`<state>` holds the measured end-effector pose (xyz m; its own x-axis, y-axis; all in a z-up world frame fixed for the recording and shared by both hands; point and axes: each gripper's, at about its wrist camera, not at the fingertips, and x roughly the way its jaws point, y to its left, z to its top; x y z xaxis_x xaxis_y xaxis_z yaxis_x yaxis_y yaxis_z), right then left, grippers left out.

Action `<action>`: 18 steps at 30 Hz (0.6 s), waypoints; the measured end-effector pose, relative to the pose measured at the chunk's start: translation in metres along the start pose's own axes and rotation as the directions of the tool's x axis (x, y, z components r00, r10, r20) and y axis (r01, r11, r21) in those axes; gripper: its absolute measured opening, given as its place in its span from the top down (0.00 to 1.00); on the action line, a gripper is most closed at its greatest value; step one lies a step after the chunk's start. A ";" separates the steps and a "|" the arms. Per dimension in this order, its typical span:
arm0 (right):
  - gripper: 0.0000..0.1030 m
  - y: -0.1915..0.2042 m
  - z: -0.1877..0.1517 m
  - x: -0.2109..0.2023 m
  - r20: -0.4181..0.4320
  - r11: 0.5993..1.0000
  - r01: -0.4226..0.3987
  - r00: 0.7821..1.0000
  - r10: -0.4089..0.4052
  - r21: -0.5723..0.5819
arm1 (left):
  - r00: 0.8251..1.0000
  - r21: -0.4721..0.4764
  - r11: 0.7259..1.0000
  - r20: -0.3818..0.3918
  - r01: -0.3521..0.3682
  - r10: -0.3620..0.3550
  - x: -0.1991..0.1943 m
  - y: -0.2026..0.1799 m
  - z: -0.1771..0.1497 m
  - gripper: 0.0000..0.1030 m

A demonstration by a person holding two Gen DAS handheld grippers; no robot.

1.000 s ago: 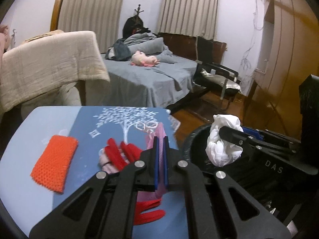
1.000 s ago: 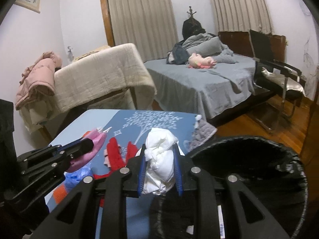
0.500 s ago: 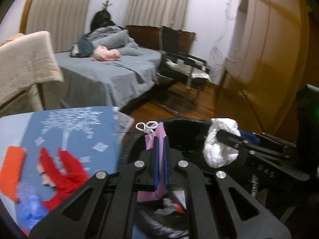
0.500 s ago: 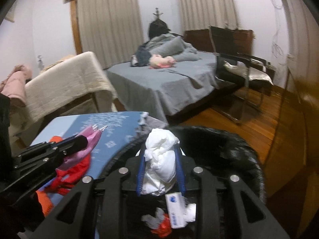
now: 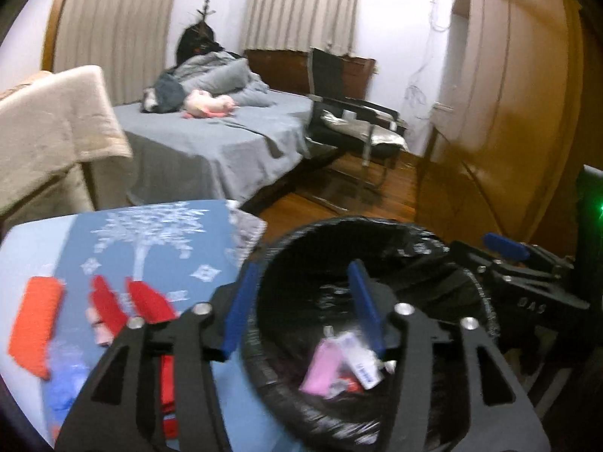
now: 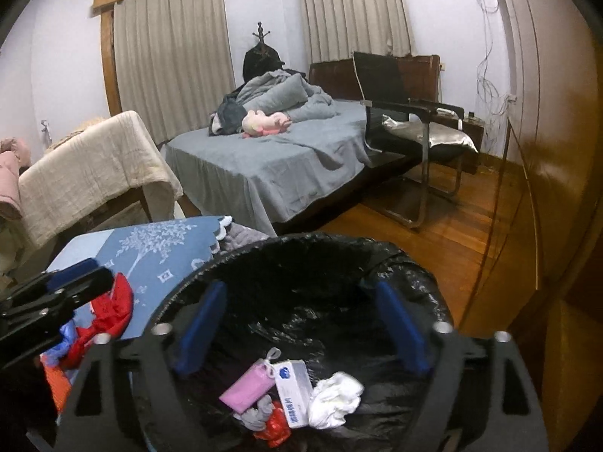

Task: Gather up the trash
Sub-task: 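Move both tools back over the remaining items on the table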

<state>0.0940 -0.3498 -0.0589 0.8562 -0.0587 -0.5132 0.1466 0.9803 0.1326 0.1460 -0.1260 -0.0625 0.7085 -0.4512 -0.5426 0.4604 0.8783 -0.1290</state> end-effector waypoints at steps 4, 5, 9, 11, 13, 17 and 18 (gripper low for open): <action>0.06 0.027 0.001 -0.001 0.013 0.999 -0.050 0.999 0.050 -0.021 | 0.995 -0.010 0.995 0.027 -0.098 0.098 -0.029 0.026 -0.008 0.36; 0.06 0.036 0.001 0.001 0.009 0.997 -0.071 0.997 0.071 -0.033 | 0.993 -0.018 0.993 0.028 -0.116 0.116 -0.034 0.032 -0.009 0.34; 0.06 0.072 -0.002 0.006 -0.005 0.989 -0.138 0.990 0.138 -0.056 | 0.977 -0.049 0.976 0.033 -0.211 0.213 -0.061 0.063 -0.021 0.33; 0.06 0.089 -0.005 0.008 -0.008 0.983 -0.170 0.985 0.170 -0.071 | 0.967 -0.058 0.966 0.030 -0.252 0.254 -0.072 0.077 -0.026 0.32; 0.06 0.107 -0.009 0.008 -0.015 0.976 -0.199 0.980 0.198 -0.091 | 0.959 -0.074 0.957 0.021 -0.281 0.284 -0.081 0.089 -0.032 0.32; 0.06 0.138 -0.018 0.013 -0.031 0.961 -0.247 0.969 0.245 -0.126 | 0.942 -0.093 0.938 -0.003 -0.334 0.335 -0.093 0.111 -0.047 0.31; 0.06 0.144 -0.020 0.014 -0.036 0.958 -0.255 0.967 0.252 -0.133 | 0.940 -0.099 0.935 -0.010 -0.339 0.340 -0.094 0.116 -0.050 0.31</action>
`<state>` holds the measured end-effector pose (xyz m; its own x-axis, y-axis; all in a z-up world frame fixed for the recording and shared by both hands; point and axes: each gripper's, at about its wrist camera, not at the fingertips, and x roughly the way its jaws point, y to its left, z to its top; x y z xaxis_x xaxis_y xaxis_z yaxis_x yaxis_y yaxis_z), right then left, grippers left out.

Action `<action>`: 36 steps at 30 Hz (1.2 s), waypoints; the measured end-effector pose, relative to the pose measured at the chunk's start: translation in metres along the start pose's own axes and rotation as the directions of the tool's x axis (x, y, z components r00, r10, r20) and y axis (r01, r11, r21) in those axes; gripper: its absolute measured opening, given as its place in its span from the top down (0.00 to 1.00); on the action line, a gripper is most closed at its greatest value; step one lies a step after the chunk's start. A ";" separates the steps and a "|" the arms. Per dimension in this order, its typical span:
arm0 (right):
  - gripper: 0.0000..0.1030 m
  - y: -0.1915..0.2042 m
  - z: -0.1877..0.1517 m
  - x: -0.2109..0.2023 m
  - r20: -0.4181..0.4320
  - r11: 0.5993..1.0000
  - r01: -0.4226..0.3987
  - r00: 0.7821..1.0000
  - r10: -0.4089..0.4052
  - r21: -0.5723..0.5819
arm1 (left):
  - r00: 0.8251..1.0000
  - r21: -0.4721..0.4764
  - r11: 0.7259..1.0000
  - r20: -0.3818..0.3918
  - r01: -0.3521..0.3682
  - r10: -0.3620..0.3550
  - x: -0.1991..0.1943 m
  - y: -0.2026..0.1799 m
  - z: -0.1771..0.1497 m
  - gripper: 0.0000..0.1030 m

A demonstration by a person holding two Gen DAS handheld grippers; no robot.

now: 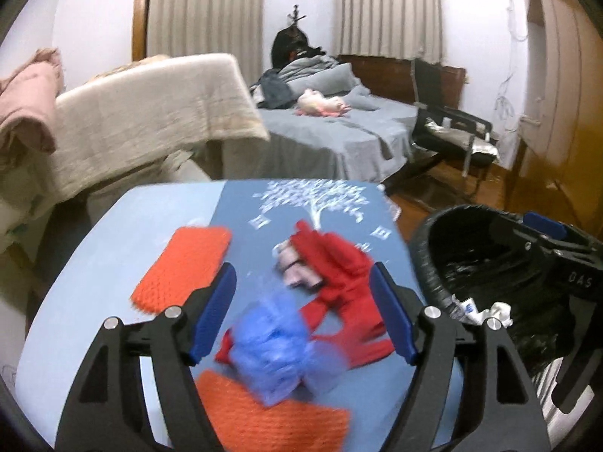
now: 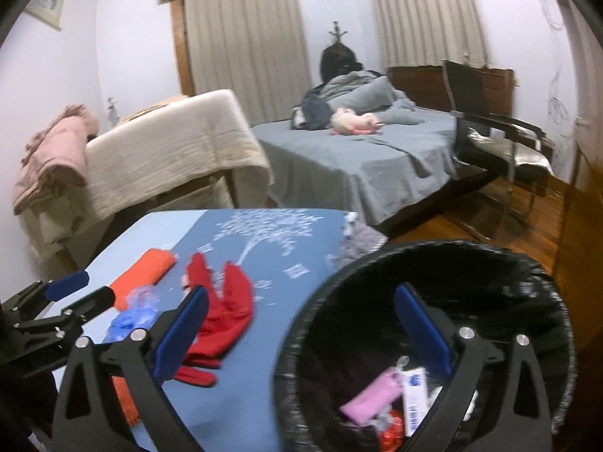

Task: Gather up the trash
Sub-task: 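Move both tools back over the remaining items on the table, then grasp the blue plastic bag with the left gripper and lift it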

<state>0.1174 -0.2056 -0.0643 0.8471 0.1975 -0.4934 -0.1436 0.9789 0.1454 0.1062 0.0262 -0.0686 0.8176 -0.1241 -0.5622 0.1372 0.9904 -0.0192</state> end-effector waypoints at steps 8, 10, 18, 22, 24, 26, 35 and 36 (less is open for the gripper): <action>0.06 0.016 -0.014 0.019 -0.035 1.000 -0.014 0.999 0.014 -0.012 | 0.997 -0.032 0.999 -0.073 -0.035 0.033 0.018 0.023 -0.027 0.28; 0.06 0.017 -0.016 0.023 -0.043 1.000 -0.012 0.999 0.011 -0.012 | 0.996 -0.038 0.998 -0.085 -0.042 0.039 0.025 0.026 -0.031 0.28; 0.06 0.021 -0.022 0.035 -0.068 1.000 -0.012 0.998 0.010 -0.026 | 0.989 -0.080 0.996 -0.145 -0.040 0.028 0.051 0.032 -0.041 0.28; 0.06 0.022 -0.022 0.038 -0.074 0.999 -0.013 0.997 0.011 -0.031 | 0.985 -0.086 0.996 -0.170 -0.026 0.011 0.060 0.030 -0.042 0.28; 0.06 0.022 -0.022 0.039 -0.078 0.999 -0.015 0.997 0.012 -0.032 | 0.983 -0.080 0.997 -0.183 -0.019 0.004 0.064 0.028 -0.043 0.29; 0.06 0.022 -0.022 0.040 -0.081 0.999 -0.014 0.997 0.012 -0.032 | 0.979 -0.068 0.997 -0.204 -0.021 0.006 0.069 0.025 -0.044 0.45; 0.06 0.024 -0.020 0.039 -0.079 0.999 -0.016 0.997 0.013 -0.045 | 0.986 -0.091 0.996 -0.169 -0.019 0.004 0.062 0.027 -0.042 0.61; 0.06 0.024 -0.020 0.039 -0.077 0.999 -0.017 0.997 0.013 -0.046 | 0.988 -0.097 0.995 -0.154 -0.018 0.003 0.058 0.028 -0.040 0.62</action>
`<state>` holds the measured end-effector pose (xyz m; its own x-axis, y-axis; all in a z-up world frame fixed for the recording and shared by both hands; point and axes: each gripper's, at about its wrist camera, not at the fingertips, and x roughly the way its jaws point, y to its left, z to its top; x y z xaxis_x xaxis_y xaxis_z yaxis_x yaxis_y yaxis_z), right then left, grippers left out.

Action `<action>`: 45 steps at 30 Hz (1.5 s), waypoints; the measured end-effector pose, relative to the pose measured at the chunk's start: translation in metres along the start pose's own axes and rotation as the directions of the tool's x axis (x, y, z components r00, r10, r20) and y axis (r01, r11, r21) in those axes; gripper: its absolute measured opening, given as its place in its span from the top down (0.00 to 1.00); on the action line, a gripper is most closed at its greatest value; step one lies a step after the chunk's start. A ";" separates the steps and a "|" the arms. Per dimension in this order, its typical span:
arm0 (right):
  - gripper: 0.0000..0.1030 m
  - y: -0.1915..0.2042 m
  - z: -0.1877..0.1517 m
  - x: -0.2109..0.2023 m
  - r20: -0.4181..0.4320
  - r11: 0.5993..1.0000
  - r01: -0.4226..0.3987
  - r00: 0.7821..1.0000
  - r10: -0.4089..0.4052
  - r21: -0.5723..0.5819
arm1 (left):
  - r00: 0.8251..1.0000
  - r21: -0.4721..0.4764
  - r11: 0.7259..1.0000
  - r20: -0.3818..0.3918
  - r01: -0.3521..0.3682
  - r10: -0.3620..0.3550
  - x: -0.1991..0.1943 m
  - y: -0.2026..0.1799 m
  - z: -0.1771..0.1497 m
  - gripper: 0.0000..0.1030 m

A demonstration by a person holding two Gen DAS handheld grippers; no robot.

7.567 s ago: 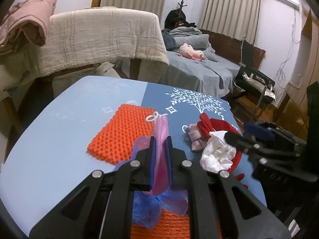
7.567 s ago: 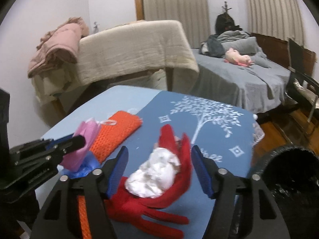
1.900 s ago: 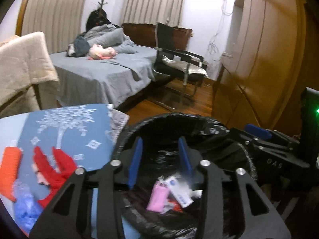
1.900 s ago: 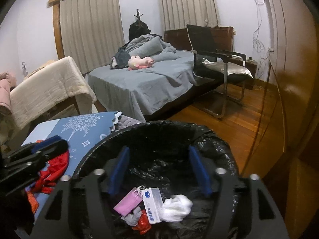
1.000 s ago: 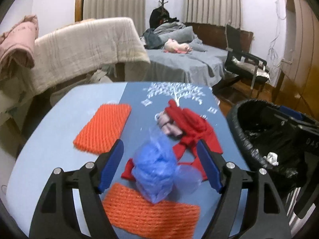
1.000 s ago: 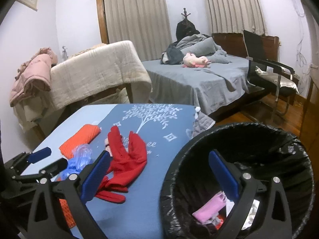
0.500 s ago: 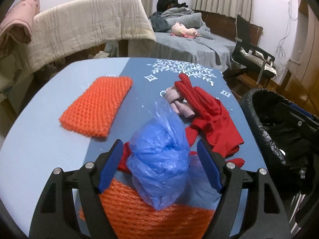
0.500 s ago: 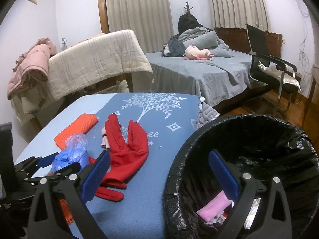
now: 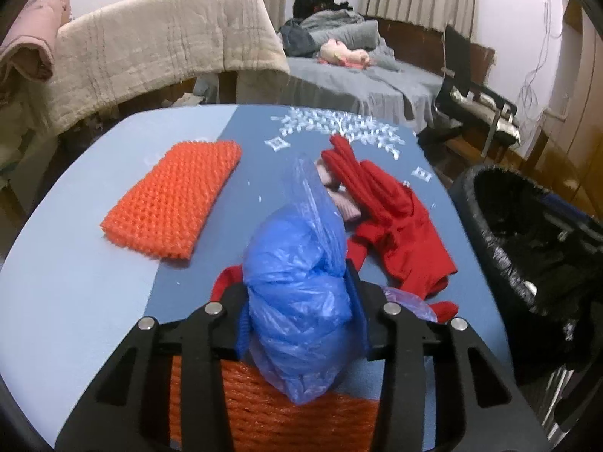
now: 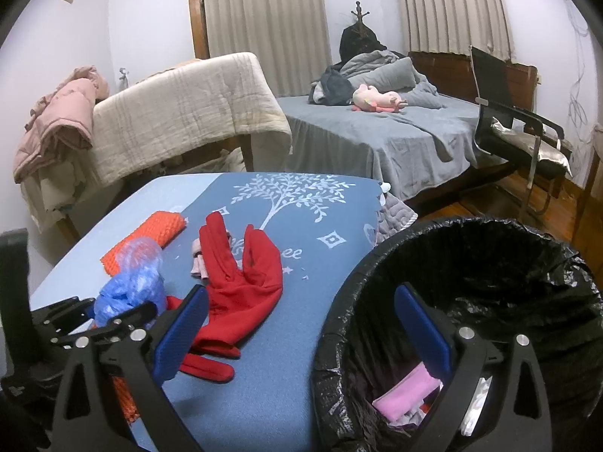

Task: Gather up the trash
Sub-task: 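Grasp the blue plastic bag with the left gripper and lift it, then grasp the red glove with the right gripper while the left gripper holds the blue bag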

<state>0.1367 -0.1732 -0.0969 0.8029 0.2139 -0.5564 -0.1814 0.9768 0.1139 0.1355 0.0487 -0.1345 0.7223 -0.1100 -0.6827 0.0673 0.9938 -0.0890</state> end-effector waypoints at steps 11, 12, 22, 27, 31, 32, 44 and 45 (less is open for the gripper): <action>0.06 0.012 0.014 0.000 0.030 1.000 -0.024 0.999 0.025 -0.016 | 0.992 -0.055 0.998 0.130 0.008 0.000 -0.040 0.024 0.031 0.62; 0.06 0.015 0.016 0.002 0.029 0.999 -0.030 0.999 0.031 -0.021 | 0.991 -0.059 0.998 0.134 0.000 0.008 -0.041 0.027 0.033 0.62; 0.07 0.051 0.019 0.032 -0.012 0.994 -0.089 0.996 0.089 -0.055 | 0.990 -0.094 0.994 0.127 -0.053 0.064 -0.037 0.053 0.040 0.62; 0.12 0.060 0.015 0.054 -0.056 0.994 -0.088 0.995 0.085 -0.060 | 0.991 -0.096 0.994 0.115 -0.059 0.070 -0.031 0.059 0.039 0.62; 0.15 0.058 0.013 0.069 -0.087 0.996 -0.077 0.994 0.072 -0.052 | 0.992 -0.096 0.994 0.108 -0.055 0.066 -0.025 0.061 0.038 0.62; 0.17 0.057 0.013 0.074 -0.098 0.996 -0.074 0.993 0.069 -0.049 | 0.992 -0.096 0.994 0.106 -0.054 0.064 -0.024 0.061 0.038 0.62; 0.33 0.055 0.006 0.106 -0.201 0.997 -0.065 0.978 0.056 -0.040 | 0.995 -0.091 0.995 0.089 -0.046 0.054 -0.012 0.060 0.039 0.62; 0.39 0.055 0.006 0.108 -0.211 0.997 -0.070 0.976 0.061 -0.037 | 0.995 -0.090 0.995 0.088 -0.045 0.053 -0.011 0.060 0.039 0.62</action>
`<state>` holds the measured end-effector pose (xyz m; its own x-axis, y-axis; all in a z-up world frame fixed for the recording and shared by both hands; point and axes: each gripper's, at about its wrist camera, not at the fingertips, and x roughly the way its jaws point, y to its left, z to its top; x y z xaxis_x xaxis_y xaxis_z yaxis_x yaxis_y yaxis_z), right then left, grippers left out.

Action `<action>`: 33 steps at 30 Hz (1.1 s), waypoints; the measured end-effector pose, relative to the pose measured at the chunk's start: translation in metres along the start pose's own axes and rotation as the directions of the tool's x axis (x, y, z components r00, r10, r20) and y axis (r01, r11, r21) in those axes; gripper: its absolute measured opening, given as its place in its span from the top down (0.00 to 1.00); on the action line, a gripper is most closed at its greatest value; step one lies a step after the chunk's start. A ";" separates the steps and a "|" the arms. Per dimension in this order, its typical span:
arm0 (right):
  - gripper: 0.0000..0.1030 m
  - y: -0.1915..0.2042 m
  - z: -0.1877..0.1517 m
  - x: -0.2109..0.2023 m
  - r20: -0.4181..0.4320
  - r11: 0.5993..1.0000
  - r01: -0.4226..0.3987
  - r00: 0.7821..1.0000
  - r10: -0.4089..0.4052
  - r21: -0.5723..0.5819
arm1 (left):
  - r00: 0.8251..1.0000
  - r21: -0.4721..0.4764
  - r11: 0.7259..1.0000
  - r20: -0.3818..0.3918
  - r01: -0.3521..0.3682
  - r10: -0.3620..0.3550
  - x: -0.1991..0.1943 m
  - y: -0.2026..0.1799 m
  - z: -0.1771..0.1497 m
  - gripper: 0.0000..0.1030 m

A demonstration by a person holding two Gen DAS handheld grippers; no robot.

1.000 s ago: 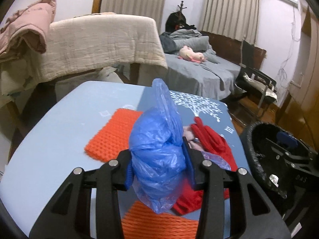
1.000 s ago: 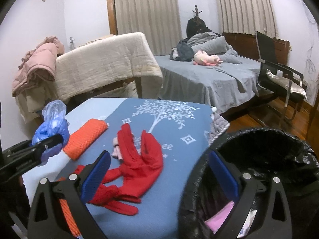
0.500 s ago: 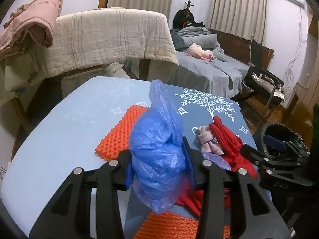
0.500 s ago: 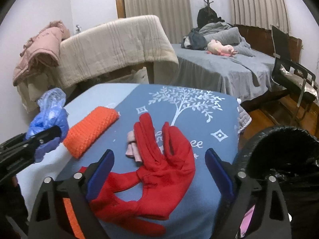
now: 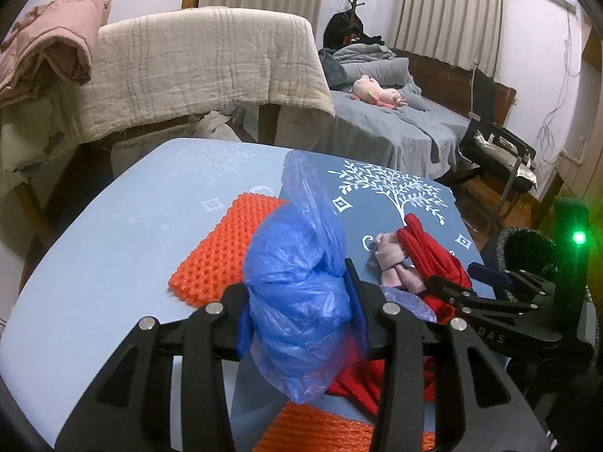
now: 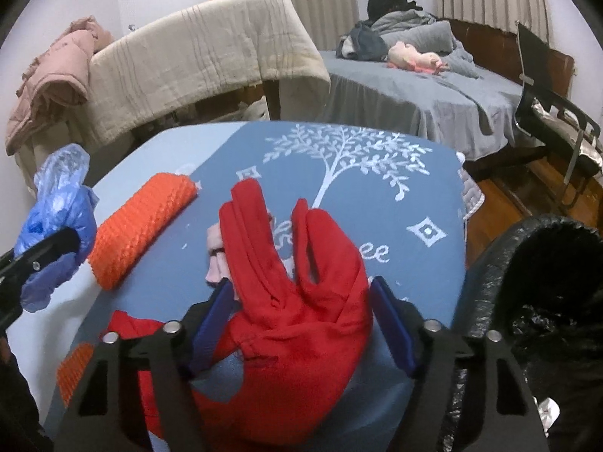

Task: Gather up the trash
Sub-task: 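Grasp the red glove with the right gripper while the left gripper holds the blue bag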

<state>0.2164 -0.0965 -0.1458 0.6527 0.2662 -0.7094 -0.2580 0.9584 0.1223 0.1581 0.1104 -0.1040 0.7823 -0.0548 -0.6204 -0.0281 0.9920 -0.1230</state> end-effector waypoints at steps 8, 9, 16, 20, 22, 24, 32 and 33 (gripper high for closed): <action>0.89 0.002 0.004 -0.005 -0.002 0.996 -0.088 0.996 0.088 -0.018 | 1.000 0.006 1.000 -0.004 0.011 -0.011 -0.001 -0.003 0.000 0.62; 0.92 0.001 0.005 -0.008 0.007 0.995 -0.094 0.995 0.095 -0.018 | 1.000 0.006 1.000 -0.002 0.012 -0.012 -0.002 -0.004 0.000 0.62; 0.95 0.000 0.013 -0.043 0.084 0.992 -0.127 0.988 0.128 -0.023 | 1.000 0.016 1.000 0.016 0.024 -0.024 -0.011 -0.012 0.004 0.62; 0.95 0.000 0.018 -0.055 0.104 0.992 -0.124 0.986 0.127 -0.035 | 0.999 0.023 0.999 0.027 0.035 -0.036 -0.018 -0.019 0.006 0.62; 0.95 0.000 0.017 -0.052 0.088 0.993 -0.105 0.990 0.108 -0.045 | 0.999 0.027 0.999 0.026 0.037 -0.038 -0.018 -0.021 0.005 0.62; 0.91 -0.002 0.015 -0.044 0.073 0.995 -0.093 0.993 0.095 -0.033 | 0.999 0.029 0.999 0.022 0.037 -0.038 -0.017 -0.022 0.004 0.62; 0.42 -0.007 0.004 -0.012 0.002 0.999 -0.036 0.999 0.036 -0.007 | 1.000 0.033 0.999 0.000 0.016 -0.016 -0.008 -0.017 -0.001 0.62; 0.40 -0.007 0.003 -0.009 -0.004 0.999 -0.032 0.999 0.032 -0.003 | 1.000 0.033 0.999 -0.002 0.016 -0.016 -0.007 -0.016 -0.001 0.62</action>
<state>0.2145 -0.1054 -0.1381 0.6417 0.2959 -0.7076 -0.2808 0.9492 0.1423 0.1524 0.0944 -0.0986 0.7812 -0.0706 -0.6203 0.0047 0.9942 -0.1072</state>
